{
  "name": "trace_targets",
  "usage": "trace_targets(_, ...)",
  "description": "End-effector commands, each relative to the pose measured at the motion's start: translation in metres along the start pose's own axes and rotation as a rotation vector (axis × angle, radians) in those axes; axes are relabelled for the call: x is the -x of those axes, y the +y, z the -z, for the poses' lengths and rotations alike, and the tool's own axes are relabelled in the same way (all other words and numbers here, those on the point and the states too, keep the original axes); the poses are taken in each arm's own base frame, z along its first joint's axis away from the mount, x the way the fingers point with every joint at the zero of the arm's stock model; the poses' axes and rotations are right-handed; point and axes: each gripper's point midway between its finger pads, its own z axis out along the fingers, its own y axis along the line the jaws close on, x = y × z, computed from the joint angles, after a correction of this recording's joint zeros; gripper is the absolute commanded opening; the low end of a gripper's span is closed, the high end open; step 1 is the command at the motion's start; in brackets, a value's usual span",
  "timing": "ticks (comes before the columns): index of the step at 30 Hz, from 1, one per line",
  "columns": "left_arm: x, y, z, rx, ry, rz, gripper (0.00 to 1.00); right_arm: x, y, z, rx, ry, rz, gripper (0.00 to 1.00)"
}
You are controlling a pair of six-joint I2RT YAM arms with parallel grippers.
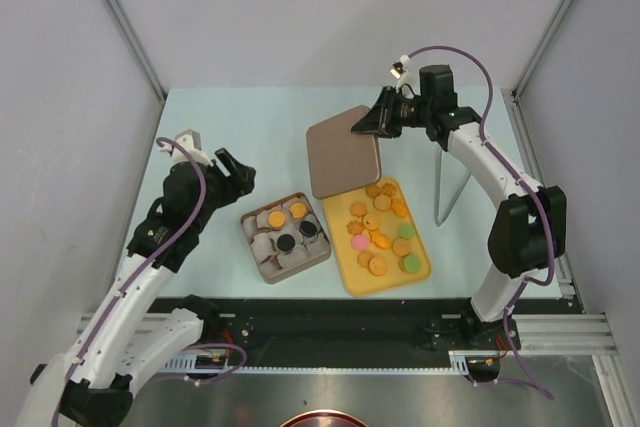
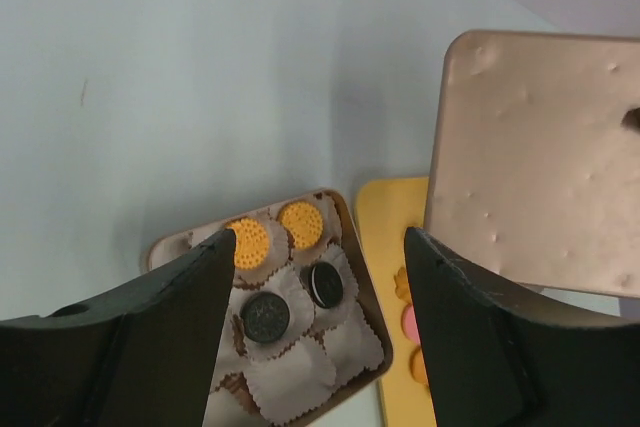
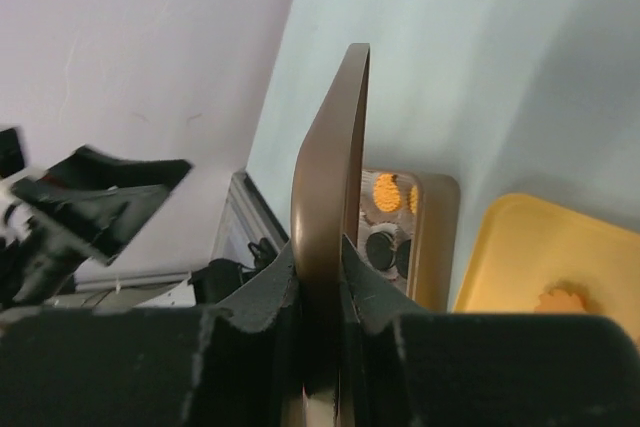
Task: Pack the cookies
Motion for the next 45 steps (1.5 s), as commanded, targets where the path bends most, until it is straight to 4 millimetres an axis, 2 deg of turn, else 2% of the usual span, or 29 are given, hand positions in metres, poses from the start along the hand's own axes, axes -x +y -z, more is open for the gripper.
trace_targets(1,-0.038,-0.001,0.004,-0.057,0.179,0.126,0.73,-0.005,0.039,-0.002,0.216,0.054,0.046,0.00)
trace_targets(3,-0.050,0.014,0.002,-0.011,0.209,0.153,0.73,-0.011,0.045,-0.006,0.269,0.090,0.050,0.00)
trace_targets(7,-0.070,0.036,0.000,0.037,0.256,0.241,0.68,-0.031,0.043,-0.022,0.330,0.187,-0.004,0.00)
trace_targets(8,-0.070,0.039,0.001,0.040,0.248,0.252,0.66,-0.040,0.041,-0.030,0.342,0.218,-0.012,0.00)
trace_targets(12,-0.081,0.062,0.001,0.093,0.246,0.290,0.59,-0.059,0.026,-0.041,0.328,0.271,-0.015,0.00)
trace_targets(16,-0.102,0.074,0.001,0.106,0.294,0.330,0.37,-0.079,0.001,-0.049,0.283,0.307,-0.031,0.00)
trace_targets(19,-0.120,0.083,0.000,0.122,0.332,0.345,0.24,-0.086,-0.009,-0.053,0.260,0.311,-0.029,0.00)
trace_targets(21,-0.132,0.088,-0.001,0.133,0.358,0.355,0.19,-0.093,-0.017,-0.055,0.252,0.316,-0.043,0.00)
trace_targets(25,-0.145,0.093,-0.002,0.136,0.372,0.369,0.01,-0.105,-0.029,-0.063,0.268,0.313,-0.069,0.00)
trace_targets(30,-0.154,0.101,-0.002,0.153,0.365,0.373,0.00,-0.111,-0.029,-0.070,0.350,0.297,-0.111,0.00)
trace_targets(35,-0.154,0.106,-0.002,0.177,0.354,0.382,0.01,-0.116,-0.034,-0.076,0.418,0.289,-0.141,0.00)
trace_targets(37,-0.157,0.108,-0.002,0.187,0.360,0.388,0.00,-0.117,-0.034,-0.076,0.431,0.298,-0.193,0.00)
trace_targets(38,-0.160,0.109,-0.002,0.195,0.368,0.393,0.01,-0.115,-0.031,-0.076,0.464,0.284,-0.162,0.00)
trace_targets(40,-0.166,0.111,-0.004,0.205,0.383,0.411,0.01,-0.117,-0.036,-0.078,0.473,0.297,-0.239,0.00)
trace_targets(41,-0.169,0.113,-0.004,0.211,0.389,0.414,0.00,-0.113,-0.030,-0.075,0.519,0.275,-0.205,0.00)
trace_targets(42,-0.171,0.113,-0.004,0.212,0.395,0.419,0.00,-0.116,-0.039,-0.078,0.524,0.279,-0.236,0.00)
trace_targets(43,-0.172,0.114,-0.005,0.216,0.396,0.422,0.01,-0.116,-0.036,-0.077,0.533,0.296,-0.308,0.00)
trace_targets(44,-0.175,0.116,-0.006,0.223,0.401,0.423,0.01,-0.113,-0.031,-0.072,0.584,0.272,-0.257,0.00)
trace_targets(45,-0.176,0.117,-0.006,0.225,0.401,0.423,0.00,-0.114,-0.033,-0.073,0.594,0.270,-0.272,0.00)
